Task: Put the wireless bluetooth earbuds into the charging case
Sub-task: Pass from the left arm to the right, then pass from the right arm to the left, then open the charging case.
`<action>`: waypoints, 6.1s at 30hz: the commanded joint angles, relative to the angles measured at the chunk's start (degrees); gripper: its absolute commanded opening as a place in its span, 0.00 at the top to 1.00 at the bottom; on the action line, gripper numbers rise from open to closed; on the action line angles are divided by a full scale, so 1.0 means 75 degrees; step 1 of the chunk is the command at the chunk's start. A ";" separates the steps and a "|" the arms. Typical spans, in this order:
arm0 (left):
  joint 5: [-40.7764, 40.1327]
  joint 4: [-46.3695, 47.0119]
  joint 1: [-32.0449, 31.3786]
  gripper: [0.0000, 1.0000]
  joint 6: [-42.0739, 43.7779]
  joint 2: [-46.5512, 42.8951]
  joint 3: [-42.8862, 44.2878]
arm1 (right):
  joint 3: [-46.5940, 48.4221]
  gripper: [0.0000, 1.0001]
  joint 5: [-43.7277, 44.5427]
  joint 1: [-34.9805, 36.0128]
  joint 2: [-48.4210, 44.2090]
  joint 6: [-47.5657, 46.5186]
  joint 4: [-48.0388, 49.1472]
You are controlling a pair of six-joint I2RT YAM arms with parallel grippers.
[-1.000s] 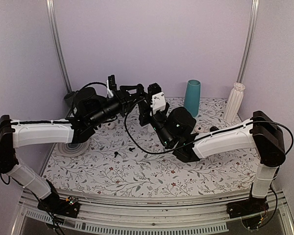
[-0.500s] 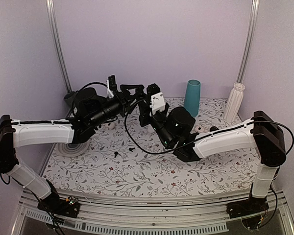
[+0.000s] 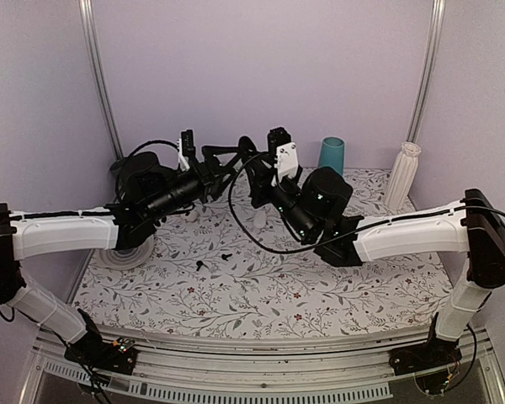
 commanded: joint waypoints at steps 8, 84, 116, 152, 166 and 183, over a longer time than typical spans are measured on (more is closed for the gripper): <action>0.0601 -0.3320 0.1068 0.04 0.2467 -0.0987 0.0590 | -0.0492 0.97 -0.1218 -0.1135 -0.1719 0.2543 -0.2411; 0.4348 0.1274 0.0368 0.50 0.4009 0.0451 0.1085 | -0.0500 0.98 -0.7857 -0.2111 -0.2199 0.5103 -0.1897; 0.4507 0.1725 0.0149 1.00 0.3902 0.0666 0.1200 | -0.0396 0.87 -0.7728 -0.2080 -0.2052 0.5036 -0.1992; 0.5967 0.0410 0.0460 1.00 0.4938 -0.0017 0.0648 | -0.0402 0.31 -0.6685 -0.2438 -0.2658 0.4140 -0.3641; 0.5400 0.0259 0.0466 1.00 0.5086 -0.0084 0.0527 | -0.0320 0.30 -0.7017 -0.2471 -0.2751 0.4134 -0.3758; 0.5417 0.0303 0.0486 1.00 0.5136 -0.0050 0.0519 | -0.0258 0.45 -0.7787 -0.2357 -0.2728 0.4088 -0.3924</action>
